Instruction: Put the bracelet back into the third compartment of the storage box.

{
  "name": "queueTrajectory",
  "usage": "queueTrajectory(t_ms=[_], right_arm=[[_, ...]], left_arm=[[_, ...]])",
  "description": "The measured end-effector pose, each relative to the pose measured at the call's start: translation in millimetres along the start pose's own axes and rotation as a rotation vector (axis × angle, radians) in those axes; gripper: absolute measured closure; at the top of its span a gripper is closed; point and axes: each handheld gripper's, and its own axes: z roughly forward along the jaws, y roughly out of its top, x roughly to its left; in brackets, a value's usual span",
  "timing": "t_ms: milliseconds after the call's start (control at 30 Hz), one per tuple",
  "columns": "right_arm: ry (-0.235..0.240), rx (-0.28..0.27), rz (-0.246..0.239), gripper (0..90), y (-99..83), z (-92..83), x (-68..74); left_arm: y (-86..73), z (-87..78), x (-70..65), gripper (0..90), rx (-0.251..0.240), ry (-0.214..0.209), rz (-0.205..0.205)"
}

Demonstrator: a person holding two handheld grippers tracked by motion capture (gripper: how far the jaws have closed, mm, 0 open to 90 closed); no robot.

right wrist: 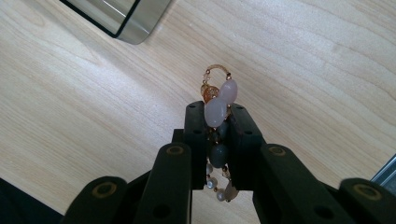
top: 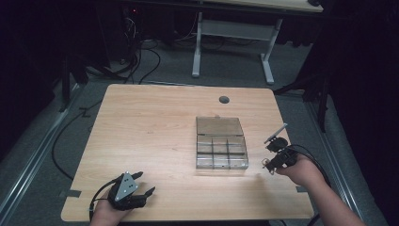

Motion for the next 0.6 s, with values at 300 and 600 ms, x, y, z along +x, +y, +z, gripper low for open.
queueTrajectory(t_ms=[300, 600], right_arm=[[0.005, -0.012, -0.002, 80.4, 7.9, -9.5, 6.1], [0.002, -0.017, -0.019, 80.4, 19.5, -17.0, 14.4]], left_arm=[[0.1, -0.3, 0.2, 30.0, 0.003, -0.003, 0.002], [-0.1, -0.4, 0.4, 30.0, -0.002, -0.005, -0.002]])
